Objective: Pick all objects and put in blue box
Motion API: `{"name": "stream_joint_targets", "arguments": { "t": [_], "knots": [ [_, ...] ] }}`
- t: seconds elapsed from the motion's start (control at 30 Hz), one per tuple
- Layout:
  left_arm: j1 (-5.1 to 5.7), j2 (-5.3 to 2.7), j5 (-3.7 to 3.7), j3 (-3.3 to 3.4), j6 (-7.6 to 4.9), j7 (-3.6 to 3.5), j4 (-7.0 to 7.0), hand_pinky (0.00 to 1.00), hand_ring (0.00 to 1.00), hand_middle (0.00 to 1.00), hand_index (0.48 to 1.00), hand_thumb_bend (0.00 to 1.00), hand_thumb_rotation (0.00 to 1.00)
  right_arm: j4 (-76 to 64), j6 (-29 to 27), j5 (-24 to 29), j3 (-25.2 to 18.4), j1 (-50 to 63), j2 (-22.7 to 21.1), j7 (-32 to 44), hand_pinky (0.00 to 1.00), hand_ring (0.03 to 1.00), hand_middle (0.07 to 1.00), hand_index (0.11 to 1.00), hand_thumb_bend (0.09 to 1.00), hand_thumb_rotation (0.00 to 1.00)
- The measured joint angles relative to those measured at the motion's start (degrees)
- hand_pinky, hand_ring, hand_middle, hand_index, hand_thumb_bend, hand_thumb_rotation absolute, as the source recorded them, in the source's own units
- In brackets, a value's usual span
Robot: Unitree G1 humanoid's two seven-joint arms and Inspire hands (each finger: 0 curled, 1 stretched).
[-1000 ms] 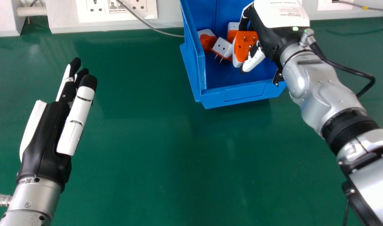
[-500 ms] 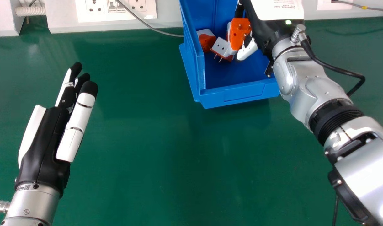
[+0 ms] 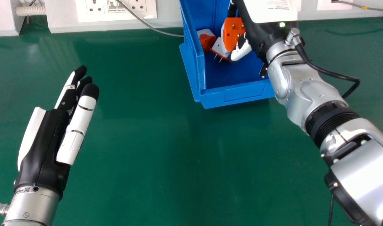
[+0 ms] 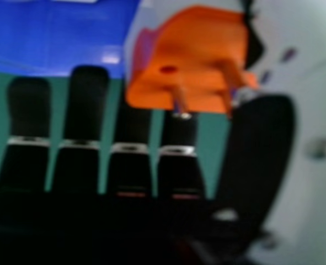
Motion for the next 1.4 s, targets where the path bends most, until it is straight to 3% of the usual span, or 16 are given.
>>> {"name": "stream_joint_targets", "arguments": {
  "t": [0.3, 0.5, 0.67, 0.7, 0.73, 0.8, 0.83, 1.0, 1.4],
  "knots": [
    [0.30, -0.32, 0.05, -0.49, 0.02, 0.45, -0.49, 0.89, 0.96, 0.96, 0.959, 0.56, 1.00, 0.01, -0.04, 0.14, 0.49, 0.83, 0.54, 1.30, 0.34, 0.431, 0.516, 0.455, 0.497, 0.00],
    [0.58, -0.49, 0.48, -0.96, 0.10, 0.51, -0.79, 0.89, 0.96, 0.96, 0.958, 0.56, 1.00, 0.04, -0.53, 1.37, 0.42, 1.65, 1.10, 2.46, 0.34, 0.431, 0.518, 0.470, 0.497, 0.00],
    [0.64, -0.53, 0.49, -1.04, 0.10, 0.52, -0.80, 0.89, 0.96, 0.95, 0.958, 0.56, 1.00, 0.28, 1.72, 2.52, 0.31, 1.69, 1.70, 4.68, 0.34, 0.433, 0.521, 0.486, 0.497, 0.00],
    [0.64, -0.53, 0.49, -1.04, 0.10, 0.53, -0.80, 0.88, 0.96, 0.95, 0.959, 0.57, 1.00, 0.28, 2.21, 2.75, 0.16, 1.70, 1.80, 5.11, 0.36, 0.507, 0.585, 0.543, 0.485, 0.00],
    [0.64, -0.53, 0.49, -1.04, 0.10, 0.53, -0.80, 0.88, 0.96, 0.95, 0.959, 0.57, 1.00, 0.28, 2.42, 2.95, -0.02, 1.74, 1.84, 5.30, 0.36, 0.507, 0.585, 0.543, 0.485, 0.00],
    [0.64, -0.53, 0.49, -1.04, 0.10, 0.53, -0.80, 0.88, 0.96, 0.95, 0.961, 0.57, 1.00, 0.28, 2.54, 3.70, -0.23, 1.82, 1.85, 5.63, 0.39, 0.641, 0.702, 0.655, 0.463, 0.00],
    [0.64, -0.53, 0.49, -1.04, 0.10, 0.53, -0.80, 0.88, 0.96, 0.95, 0.961, 0.57, 1.00, 0.28, 2.62, 3.91, -0.28, 1.87, 1.86, 5.71, 0.39, 0.641, 0.702, 0.655, 0.463, 0.00],
    [0.63, -0.53, 0.48, -1.05, 0.09, 0.53, -0.79, 0.88, 0.96, 0.95, 0.964, 0.57, 1.00, 0.27, 2.98, 3.93, 0.20, 1.91, 1.86, 6.75, 0.43, 0.851, 0.895, 0.829, 0.429, 0.00],
    [0.46, -0.52, 0.48, -1.06, 0.05, 0.53, -0.40, 0.88, 0.96, 0.95, 0.969, 0.58, 1.00, 0.20, 4.63, 2.07, 2.90, 1.91, 1.80, 6.98, 0.44, 0.959, 0.989, 0.951, 0.417, 0.00]
  ]
}}
